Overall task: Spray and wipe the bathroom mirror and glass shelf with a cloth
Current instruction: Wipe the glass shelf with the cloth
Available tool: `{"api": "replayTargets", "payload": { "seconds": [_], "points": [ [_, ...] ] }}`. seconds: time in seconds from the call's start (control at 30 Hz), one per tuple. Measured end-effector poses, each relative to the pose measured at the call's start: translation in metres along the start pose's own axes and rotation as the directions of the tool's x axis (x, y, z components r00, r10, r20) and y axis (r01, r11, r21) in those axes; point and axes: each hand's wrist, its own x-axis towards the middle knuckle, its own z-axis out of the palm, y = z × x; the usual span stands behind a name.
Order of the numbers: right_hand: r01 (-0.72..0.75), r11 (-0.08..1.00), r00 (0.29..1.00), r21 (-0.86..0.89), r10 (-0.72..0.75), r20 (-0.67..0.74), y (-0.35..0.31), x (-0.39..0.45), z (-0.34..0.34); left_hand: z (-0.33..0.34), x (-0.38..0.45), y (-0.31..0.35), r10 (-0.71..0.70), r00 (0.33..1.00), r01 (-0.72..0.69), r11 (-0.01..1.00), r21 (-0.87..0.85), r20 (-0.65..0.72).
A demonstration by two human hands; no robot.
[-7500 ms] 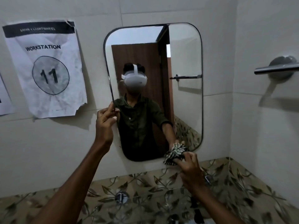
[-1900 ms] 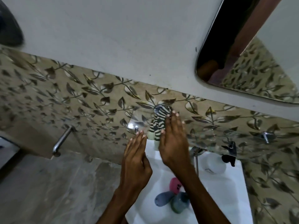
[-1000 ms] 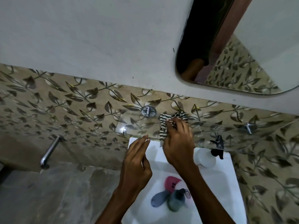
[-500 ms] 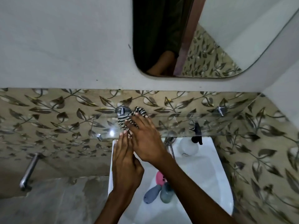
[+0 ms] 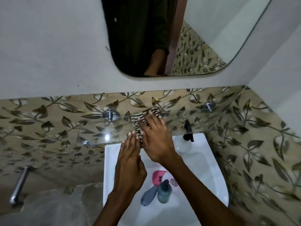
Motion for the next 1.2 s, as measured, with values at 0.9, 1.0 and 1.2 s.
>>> {"api": "replayTargets", "payload": {
  "seconds": [0.9, 1.0, 1.2],
  "points": [
    [-0.495, 0.869, 0.852, 0.018, 0.489, -0.188, 0.137, -0.037, -0.024, 0.054, 0.031, 0.061, 0.242, 0.937, -0.243, 0.970, -0.029, 0.253],
    [-0.299, 0.952, 0.939, 0.057, 0.305, -0.159, 0.131, -0.062, -0.018, 0.061, 0.037, 0.072, 0.271, 0.926, -0.277, 0.961, -0.013, 0.262],
    [-0.650, 0.759, 0.733, 0.037, 0.639, -0.233, 0.222, -0.059, -0.041, 0.063, 0.039, 0.070, 0.282, 0.912, -0.305, 0.952, 0.031, 0.299]
  ]
}}
